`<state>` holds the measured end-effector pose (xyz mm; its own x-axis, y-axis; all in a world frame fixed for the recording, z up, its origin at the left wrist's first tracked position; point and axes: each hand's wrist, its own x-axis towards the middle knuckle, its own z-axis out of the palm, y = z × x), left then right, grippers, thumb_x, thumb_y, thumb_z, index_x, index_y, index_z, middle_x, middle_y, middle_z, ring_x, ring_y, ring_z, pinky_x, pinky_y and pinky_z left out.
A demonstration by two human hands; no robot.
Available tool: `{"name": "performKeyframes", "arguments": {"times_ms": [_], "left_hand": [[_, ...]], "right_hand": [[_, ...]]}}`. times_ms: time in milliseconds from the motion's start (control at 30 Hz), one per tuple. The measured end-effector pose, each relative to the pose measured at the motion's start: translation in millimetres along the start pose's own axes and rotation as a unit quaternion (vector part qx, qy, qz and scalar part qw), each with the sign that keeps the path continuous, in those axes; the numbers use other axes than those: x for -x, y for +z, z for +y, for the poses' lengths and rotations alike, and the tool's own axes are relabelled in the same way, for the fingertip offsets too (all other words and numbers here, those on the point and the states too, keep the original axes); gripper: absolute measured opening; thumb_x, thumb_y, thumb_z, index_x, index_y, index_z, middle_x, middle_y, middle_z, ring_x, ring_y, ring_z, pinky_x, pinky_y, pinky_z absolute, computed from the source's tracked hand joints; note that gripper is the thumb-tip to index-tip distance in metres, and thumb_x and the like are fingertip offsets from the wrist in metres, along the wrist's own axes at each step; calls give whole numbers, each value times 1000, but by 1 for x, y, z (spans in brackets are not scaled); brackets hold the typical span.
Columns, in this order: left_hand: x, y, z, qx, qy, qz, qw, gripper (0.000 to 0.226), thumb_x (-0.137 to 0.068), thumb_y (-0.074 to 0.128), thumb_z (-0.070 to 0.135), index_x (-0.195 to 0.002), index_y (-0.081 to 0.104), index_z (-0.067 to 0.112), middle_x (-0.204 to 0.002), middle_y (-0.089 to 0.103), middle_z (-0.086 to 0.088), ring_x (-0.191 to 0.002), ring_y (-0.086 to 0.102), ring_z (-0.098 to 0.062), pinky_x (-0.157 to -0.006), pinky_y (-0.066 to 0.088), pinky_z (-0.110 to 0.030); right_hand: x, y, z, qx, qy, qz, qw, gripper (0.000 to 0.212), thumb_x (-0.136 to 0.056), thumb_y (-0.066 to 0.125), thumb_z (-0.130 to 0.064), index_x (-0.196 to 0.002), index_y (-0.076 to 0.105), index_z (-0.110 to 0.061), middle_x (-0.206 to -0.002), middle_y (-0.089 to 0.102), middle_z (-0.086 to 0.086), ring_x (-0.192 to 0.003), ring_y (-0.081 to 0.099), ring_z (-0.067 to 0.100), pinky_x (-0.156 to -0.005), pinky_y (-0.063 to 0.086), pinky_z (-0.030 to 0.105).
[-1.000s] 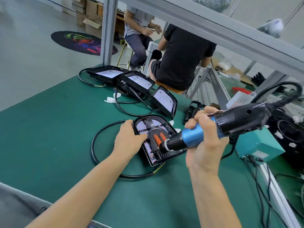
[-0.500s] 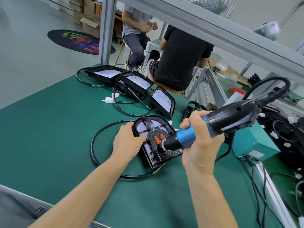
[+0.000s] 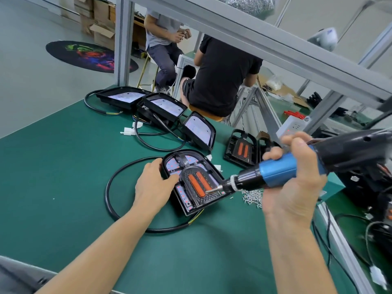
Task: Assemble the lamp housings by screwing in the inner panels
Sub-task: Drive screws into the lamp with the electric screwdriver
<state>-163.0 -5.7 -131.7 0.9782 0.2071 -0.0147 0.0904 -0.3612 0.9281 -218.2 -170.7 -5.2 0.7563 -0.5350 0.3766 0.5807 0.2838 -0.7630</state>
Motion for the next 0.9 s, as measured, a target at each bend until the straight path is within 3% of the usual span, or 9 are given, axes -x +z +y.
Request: {"name": "performKeyframes", "arguments": {"times_ms": [167,300,400,467,700,800,900], "left_hand": [[1,1,-2,-12,13,8,1000,37,-86,63,33,-121,53,26,-104,50,5,-82,52,-17,-81,38,-32],[2,2,-1,-33,22,8,999,36,-87,63,33,-120,54,22,-104,54,-3,-83,53,-24,-83,41,-37],[1,2,-1,-44,26,8,999,36,-87,63,33,-120,55,21,-103,54,-7,-82,53,-26,-83,42,-38],[1,2,-1,-43,30,10,999,37,-88,63,33,-121,55,19,-101,54,-6,-80,52,-25,-80,40,-36],[3,2,-4,-41,35,17,998,35,-87,63,35,-119,55,21,-98,53,-4,-78,51,-22,-76,38,-34],[3,2,-5,-43,39,22,998,35,-87,63,35,-118,56,21,-99,53,-3,-78,52,-22,-77,38,-34],[3,2,-5,-42,40,28,998,36,-87,63,33,-120,55,21,-100,51,-1,-79,51,-23,-77,37,-32]], "right_hand": [[-35,-33,-49,81,-28,59,995,14,-86,65,-12,-79,55,-21,-71,55,-6,-50,52,8,-55,45,23],[-60,-77,-79,235,-8,79,969,16,-83,74,-19,-80,59,-22,-66,59,-7,-50,57,8,-51,49,20],[-77,-115,-78,388,63,97,914,24,-82,77,-27,-94,59,-16,-75,61,1,-48,60,7,-45,49,20],[-83,-139,-68,466,115,95,872,30,-81,78,-28,-98,58,-13,-83,63,7,-56,62,15,-53,50,26],[-68,-187,-22,608,268,30,747,37,-77,82,-32,-94,56,-11,-81,63,8,-56,62,22,-62,51,34],[-62,-183,-16,573,312,28,758,32,-78,82,-27,-88,58,-8,-77,61,8,-55,60,22,-57,49,30],[-61,-164,-22,423,351,46,834,28,-75,81,-21,-84,59,-7,-65,59,7,-46,58,17,-46,50,27]]}}
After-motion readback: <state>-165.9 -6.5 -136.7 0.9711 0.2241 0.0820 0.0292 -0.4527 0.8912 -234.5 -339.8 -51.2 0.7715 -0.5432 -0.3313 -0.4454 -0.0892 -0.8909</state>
